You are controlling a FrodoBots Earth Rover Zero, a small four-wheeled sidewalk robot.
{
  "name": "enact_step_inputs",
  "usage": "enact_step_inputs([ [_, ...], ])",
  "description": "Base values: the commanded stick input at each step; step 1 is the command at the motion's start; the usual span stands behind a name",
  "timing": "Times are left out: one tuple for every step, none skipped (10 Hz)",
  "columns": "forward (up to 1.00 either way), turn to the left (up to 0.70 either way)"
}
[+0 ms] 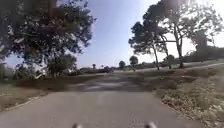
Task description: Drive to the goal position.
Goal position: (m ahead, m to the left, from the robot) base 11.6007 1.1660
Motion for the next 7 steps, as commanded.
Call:
enact_step_inputs([
  [1.0,0.02],
  [1.0,0.02],
  [1.0,0.02],
  [1.0,0.02],
  [1.0,0.08],
  [1.0,0.18],
  [1.0,0.31],
])
